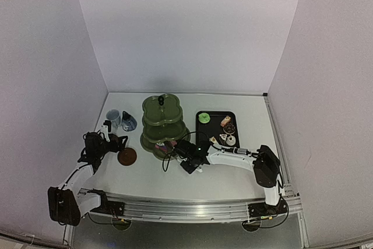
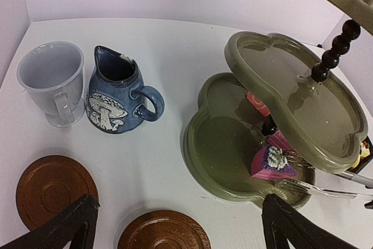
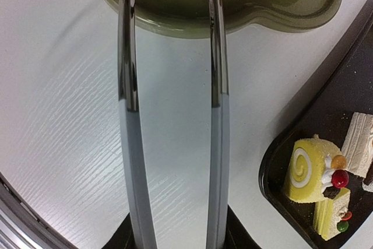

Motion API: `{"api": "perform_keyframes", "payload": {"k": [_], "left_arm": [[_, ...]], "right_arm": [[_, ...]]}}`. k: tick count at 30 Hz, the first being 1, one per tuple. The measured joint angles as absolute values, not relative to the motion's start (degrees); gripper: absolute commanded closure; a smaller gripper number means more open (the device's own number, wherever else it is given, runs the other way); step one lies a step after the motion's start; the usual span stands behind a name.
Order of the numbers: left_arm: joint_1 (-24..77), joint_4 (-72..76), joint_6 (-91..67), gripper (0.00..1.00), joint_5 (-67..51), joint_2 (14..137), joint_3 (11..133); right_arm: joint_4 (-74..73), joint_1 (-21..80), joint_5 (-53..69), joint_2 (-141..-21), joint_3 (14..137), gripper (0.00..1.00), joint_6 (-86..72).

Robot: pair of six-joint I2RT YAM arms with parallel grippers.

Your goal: Serve the afternoon tea

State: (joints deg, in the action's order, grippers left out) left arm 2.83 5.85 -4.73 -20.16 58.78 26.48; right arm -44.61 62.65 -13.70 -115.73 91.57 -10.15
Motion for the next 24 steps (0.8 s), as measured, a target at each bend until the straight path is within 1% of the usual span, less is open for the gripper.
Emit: {"api": "perform_keyframes", "payload": {"k": [5, 12, 24], "left_arm": [[2.83, 5.85, -4.73, 0.01, -20.45, 58.78, 26.48], [2.83, 5.85, -4.72, 0.02, -20.79, 58.78, 26.48], [2.83, 5.87, -4.56, 0.02, -20.82, 58.78, 26.48]], "right_arm": [[-46.17, 62.65, -12.34, -113.03, 91.16, 0.69, -10.12], [-50.15, 62.30, -10.34, -103.67, 89.08, 0.70, -10.14], [-65.20, 57.24, -8.01, -94.34, 86.86, 0.71, -10.20]]}}
